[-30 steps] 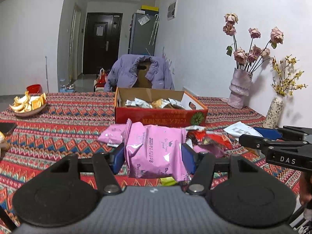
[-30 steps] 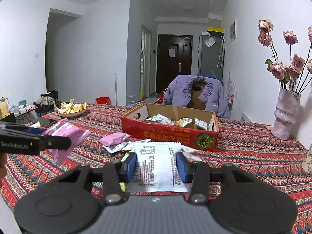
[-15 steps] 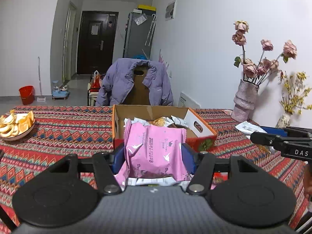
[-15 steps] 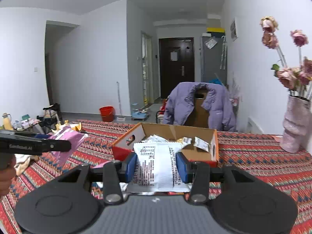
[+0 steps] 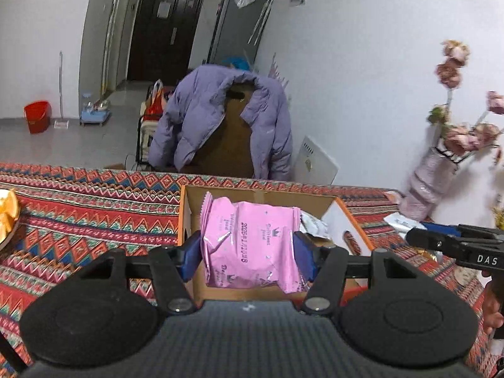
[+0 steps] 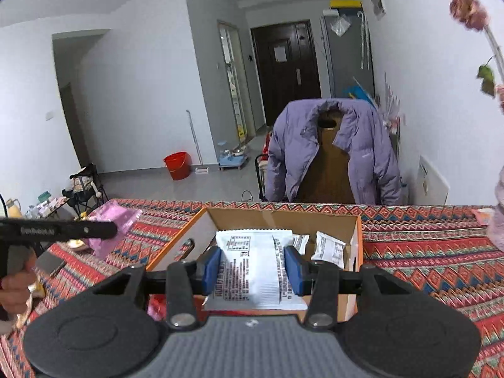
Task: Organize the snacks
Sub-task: 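Open both tools to drop the pink and white packets into the box, then move both open tools back toward the snack pile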
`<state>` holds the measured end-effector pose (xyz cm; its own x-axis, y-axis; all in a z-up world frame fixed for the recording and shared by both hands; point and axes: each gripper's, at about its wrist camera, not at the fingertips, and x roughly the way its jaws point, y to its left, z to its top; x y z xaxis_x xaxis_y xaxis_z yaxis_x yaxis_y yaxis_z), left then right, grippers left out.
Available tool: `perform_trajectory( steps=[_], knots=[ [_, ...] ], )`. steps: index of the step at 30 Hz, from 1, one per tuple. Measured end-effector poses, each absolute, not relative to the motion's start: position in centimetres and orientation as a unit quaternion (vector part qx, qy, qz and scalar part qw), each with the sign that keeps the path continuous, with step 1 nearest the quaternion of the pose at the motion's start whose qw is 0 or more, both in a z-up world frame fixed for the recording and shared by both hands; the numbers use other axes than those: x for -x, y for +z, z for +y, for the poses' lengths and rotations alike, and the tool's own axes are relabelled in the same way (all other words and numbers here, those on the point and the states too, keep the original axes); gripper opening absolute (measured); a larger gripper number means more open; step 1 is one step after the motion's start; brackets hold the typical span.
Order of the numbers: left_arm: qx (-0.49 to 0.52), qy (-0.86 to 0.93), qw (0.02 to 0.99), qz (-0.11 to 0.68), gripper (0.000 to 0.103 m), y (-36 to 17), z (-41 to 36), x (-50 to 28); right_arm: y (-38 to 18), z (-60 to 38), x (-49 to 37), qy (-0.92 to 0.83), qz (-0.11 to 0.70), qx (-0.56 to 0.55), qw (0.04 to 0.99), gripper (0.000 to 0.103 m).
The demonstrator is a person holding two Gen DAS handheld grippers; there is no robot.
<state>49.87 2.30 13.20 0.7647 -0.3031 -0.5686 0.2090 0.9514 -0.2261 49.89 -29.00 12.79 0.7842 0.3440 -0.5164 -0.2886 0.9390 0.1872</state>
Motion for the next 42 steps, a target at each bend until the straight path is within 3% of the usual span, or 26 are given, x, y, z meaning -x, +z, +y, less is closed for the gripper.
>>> perform_trajectory(
  steps=[7, 15, 17, 20, 22, 26, 28, 37, 42],
  knots=[
    [0.049, -0.109, 0.92, 0.373, 0.062, 9.3, 0.0, -58.6, 9.2, -29.1, -59.7, 0.147, 0.341, -0.069, 0.926, 0.044],
    [0.039, -0.065, 0.893, 0.444, 0.064, 1.7, -1.4, -63.5, -0.4, -27.7, -66.4, 0.066, 0.417, -0.021, 0.906, 0.044],
    [0.03, -0.066, 0.896, 0.438, 0.066, 1.3, -1.7, -63.5, -0.9, -26.6, -66.1, 0.049, 0.401, 0.025, 0.915, 0.047],
    [0.01, -0.087, 0.9, 0.427, 0.072, 1.5, -2.4, -63.0, -1.2, -26.2, -66.1, 0.056, 0.399, 0.035, 0.914, 0.061],
    [0.009, -0.089, 0.902, 0.423, 0.073, 2.0, -2.5, -62.6, -0.7, -26.1, -65.7, 0.055, 0.392, 0.036, 0.918, 0.063],
    [0.012, -0.098, 0.908, 0.407, 0.074, 3.9, -2.3, -61.1, 1.4, -26.6, -64.3, 0.071, 0.368, 0.017, 0.927, 0.064],
    [0.011, -0.109, 0.916, 0.386, 0.076, 5.3, -1.9, -59.3, 2.5, -26.7, -62.9, 0.081, 0.355, 0.008, 0.931, 0.069],
    [-0.011, -0.155, 0.935, 0.319, 0.089, 7.9, -1.3, -47.1, 7.5, -27.2, -50.5, 0.133, 0.284, -0.011, 0.95, 0.082],
    [-0.04, -0.149, 0.944, 0.291, 0.098, 7.8, -1.2, -40.6, 8.5, -27.4, -44.6, 0.143, 0.258, -0.008, 0.956, 0.084]
  ],
)
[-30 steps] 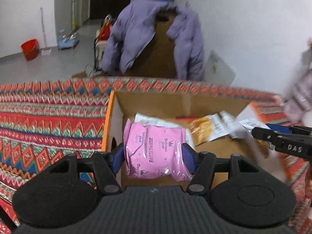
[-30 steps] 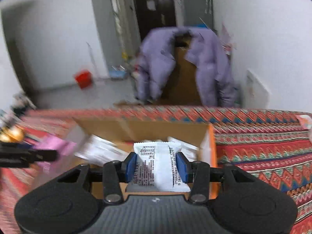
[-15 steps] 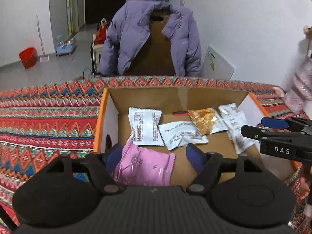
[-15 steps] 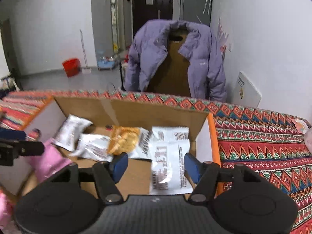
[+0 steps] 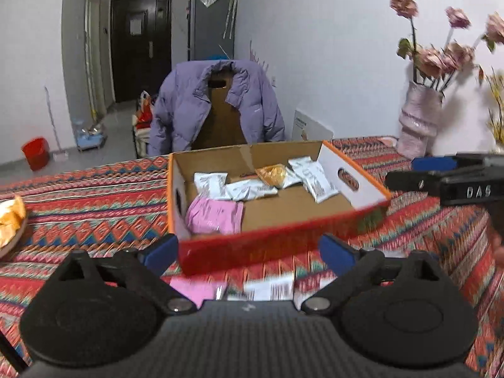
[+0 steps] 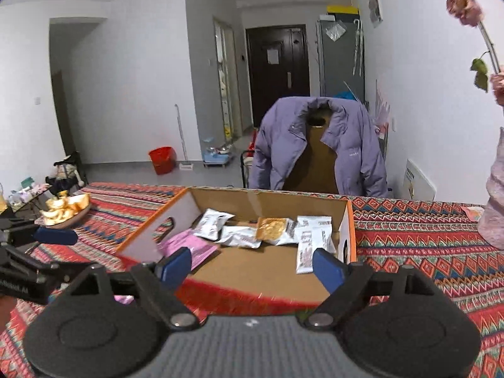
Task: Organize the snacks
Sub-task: 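Move both open tools back toward the snack pile, then grasp a white packet with the left tool while the right tool grasps another white packet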
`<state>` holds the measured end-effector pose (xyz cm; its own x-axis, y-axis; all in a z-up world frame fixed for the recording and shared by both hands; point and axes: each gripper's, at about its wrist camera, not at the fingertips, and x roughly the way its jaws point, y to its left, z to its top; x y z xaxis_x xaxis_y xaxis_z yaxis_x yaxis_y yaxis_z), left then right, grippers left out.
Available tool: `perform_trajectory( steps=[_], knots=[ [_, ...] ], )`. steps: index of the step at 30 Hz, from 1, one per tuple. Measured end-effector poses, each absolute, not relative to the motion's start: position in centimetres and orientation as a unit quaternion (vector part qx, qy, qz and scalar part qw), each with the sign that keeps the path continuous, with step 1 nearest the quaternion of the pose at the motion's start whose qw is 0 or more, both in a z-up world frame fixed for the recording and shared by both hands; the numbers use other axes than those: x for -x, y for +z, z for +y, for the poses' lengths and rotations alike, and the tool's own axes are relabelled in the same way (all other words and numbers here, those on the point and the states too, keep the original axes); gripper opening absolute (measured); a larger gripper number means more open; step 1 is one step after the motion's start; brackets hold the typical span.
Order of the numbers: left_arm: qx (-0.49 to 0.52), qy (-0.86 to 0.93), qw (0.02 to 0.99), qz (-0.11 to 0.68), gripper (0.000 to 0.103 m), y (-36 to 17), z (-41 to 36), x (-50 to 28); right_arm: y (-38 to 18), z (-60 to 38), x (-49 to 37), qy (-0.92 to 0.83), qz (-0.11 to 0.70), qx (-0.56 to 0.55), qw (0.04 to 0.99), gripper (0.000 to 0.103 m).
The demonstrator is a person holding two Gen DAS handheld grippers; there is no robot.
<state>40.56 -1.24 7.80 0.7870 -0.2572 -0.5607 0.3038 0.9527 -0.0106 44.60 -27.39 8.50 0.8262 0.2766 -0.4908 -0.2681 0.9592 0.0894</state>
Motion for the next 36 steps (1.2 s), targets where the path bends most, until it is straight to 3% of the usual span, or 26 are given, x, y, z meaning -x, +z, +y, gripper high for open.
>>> perform_trajectory(
  steps=[17, 22, 36],
  knots=[
    [-0.047, -0.125, 0.965, 0.225, 0.103, 6.5, -0.2, -21.9, 7.5, -24.7, -25.0, 0.134, 0.194, 0.022, 0.972, 0.088],
    [-0.096, -0.103, 0.965, 0.219, 0.103, 6.3, -0.7, -20.7, 6.8, -24.1, -22.1, 0.148, 0.195, 0.024, 0.969, 0.088],
    [-0.033, -0.11, 0.957, 0.267, 0.102, 4.0, -0.8, -24.6, 5.7, -25.1, -23.0, 0.162, 0.209, -0.001, 0.964, 0.087]
  ],
)
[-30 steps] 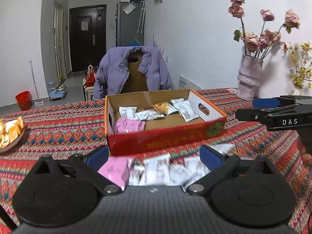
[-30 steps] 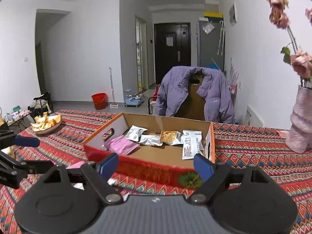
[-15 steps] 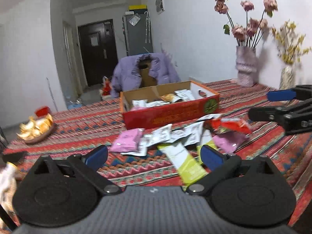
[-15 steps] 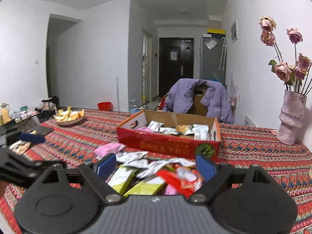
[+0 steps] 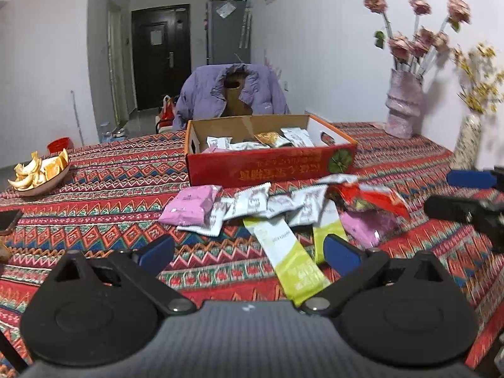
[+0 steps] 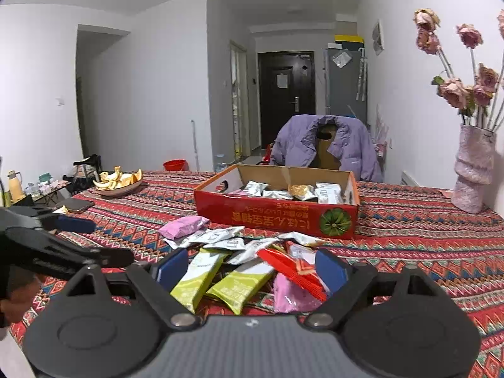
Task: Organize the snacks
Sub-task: 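Grasp a white packet with the left tool while the right tool grasps another white packet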
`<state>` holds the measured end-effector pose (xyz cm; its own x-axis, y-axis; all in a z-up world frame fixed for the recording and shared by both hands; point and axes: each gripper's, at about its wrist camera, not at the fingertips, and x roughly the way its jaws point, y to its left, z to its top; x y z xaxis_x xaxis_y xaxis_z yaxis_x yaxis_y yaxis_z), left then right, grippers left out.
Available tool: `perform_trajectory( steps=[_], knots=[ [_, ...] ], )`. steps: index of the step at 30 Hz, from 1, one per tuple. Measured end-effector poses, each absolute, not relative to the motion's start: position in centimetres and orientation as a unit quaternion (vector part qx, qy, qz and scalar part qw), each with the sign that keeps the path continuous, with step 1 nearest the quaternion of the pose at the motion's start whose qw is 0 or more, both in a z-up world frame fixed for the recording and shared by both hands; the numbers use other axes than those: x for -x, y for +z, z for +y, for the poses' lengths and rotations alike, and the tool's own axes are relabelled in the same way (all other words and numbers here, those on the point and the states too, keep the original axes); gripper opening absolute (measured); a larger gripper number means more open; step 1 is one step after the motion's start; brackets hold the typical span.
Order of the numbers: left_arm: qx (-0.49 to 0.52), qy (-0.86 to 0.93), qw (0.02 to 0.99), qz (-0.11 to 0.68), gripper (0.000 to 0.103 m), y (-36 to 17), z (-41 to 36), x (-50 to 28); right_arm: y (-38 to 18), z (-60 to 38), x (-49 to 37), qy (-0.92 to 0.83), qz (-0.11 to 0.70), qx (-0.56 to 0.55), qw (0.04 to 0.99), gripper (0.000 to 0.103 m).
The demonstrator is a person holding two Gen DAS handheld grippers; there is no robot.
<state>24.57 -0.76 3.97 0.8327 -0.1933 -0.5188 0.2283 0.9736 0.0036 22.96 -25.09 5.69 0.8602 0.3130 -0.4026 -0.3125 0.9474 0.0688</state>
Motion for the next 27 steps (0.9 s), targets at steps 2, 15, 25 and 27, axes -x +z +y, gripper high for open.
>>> perform_trajectory(
  steps=[2, 15, 25, 27],
  knots=[
    [-0.032, -0.104, 0.959, 0.261, 0.096, 3.8, -1.0, -25.9, 5.7, -24.8, -23.9, 0.173, 0.201, -0.002, 0.964, 0.086],
    [-0.039, -0.138, 0.929, 0.34, 0.077, -1.4, -4.1, -40.5, 4.2, -23.1, -32.1, 0.183, 0.23, -0.004, 0.956, 0.07],
    [-0.001, -0.155, 0.921, 0.358, 0.061, -3.5, -3.9, -43.3, 1.1, -26.8, -40.1, 0.092, 0.326, -0.096, 0.936, 0.072],
    [0.014, -0.154, 0.92, 0.36, 0.06, -3.5, -3.6, -43.5, 0.4, -27.2, -41.4, 0.078, 0.339, -0.107, 0.931, 0.078]
  ],
)
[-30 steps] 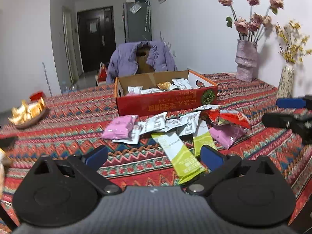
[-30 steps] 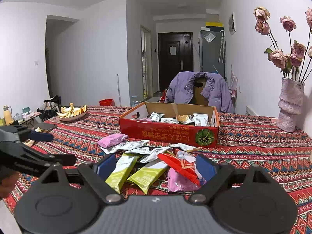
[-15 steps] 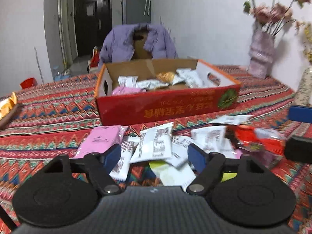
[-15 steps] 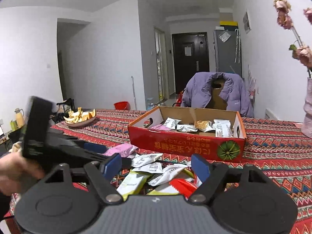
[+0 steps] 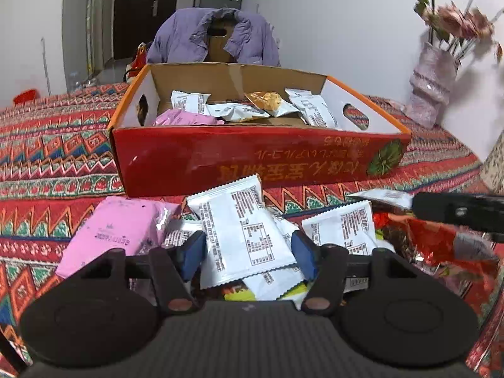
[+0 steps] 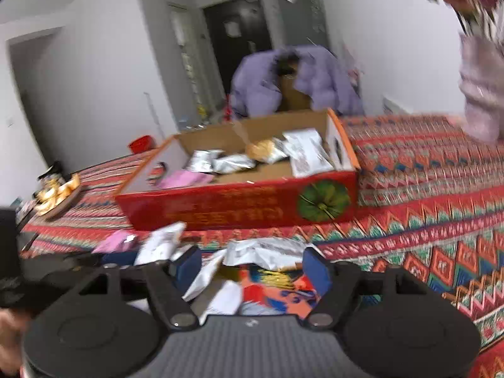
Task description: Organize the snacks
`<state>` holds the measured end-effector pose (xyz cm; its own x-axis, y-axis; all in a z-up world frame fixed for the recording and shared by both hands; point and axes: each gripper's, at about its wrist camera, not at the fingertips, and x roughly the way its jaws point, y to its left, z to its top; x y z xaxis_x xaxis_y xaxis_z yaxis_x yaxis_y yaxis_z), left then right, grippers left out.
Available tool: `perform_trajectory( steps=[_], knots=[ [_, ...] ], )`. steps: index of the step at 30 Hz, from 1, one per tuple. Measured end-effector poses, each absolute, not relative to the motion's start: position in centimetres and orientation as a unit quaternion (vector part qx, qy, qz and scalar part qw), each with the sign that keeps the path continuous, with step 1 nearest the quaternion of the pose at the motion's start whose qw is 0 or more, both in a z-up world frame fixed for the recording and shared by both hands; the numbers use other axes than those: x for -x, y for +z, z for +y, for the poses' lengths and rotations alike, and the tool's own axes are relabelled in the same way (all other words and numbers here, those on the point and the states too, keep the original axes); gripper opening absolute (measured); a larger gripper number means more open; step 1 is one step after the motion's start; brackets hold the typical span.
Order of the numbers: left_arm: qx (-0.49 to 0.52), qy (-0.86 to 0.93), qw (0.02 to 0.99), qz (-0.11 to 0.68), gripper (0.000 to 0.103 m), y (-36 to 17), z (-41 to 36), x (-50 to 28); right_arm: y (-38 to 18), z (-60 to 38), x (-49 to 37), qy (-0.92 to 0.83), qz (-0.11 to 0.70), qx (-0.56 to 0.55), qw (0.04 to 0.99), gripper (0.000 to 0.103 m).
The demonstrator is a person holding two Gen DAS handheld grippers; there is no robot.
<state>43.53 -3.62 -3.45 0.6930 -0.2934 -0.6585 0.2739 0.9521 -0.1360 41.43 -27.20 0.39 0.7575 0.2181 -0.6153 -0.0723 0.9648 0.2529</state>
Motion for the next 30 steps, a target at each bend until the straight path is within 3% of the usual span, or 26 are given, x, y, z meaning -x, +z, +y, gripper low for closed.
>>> perform_trajectory(
  steps=[9, 11, 17, 22, 27, 30],
  knots=[
    [0.025, -0.15, 0.926, 0.346, 0.05, -2.0, -3.3, -42.9, -1.6, -27.8, -47.9, 0.083, 0.394, -0.086, 0.911, 0.082],
    [0.025, -0.149, 0.929, 0.336, 0.05, -1.4, -3.0, -42.4, -1.9, -28.4, -49.3, 0.1, 0.413, -0.086, 0.901, 0.09],
    [0.039, -0.141, 0.94, 0.307, 0.049, 0.8, -1.7, -41.1, -0.6, -29.0, -51.8, 0.119, 0.428, -0.067, 0.893, 0.091],
    [0.046, -0.134, 0.944, 0.298, 0.049, 1.7, -1.4, -41.3, -2.8, -28.2, -54.9, 0.117, 0.493, -0.106, 0.855, 0.092],
    [0.044, -0.131, 0.943, 0.304, 0.049, 1.7, -1.4, -41.3, -3.0, -27.2, -54.5, 0.115, 0.483, -0.089, 0.863, 0.088],
    [0.045, -0.132, 0.942, 0.305, 0.049, 1.5, -1.3, -41.1, -3.0, -27.6, -54.4, 0.119, 0.477, -0.102, 0.865, 0.078]
  ],
)
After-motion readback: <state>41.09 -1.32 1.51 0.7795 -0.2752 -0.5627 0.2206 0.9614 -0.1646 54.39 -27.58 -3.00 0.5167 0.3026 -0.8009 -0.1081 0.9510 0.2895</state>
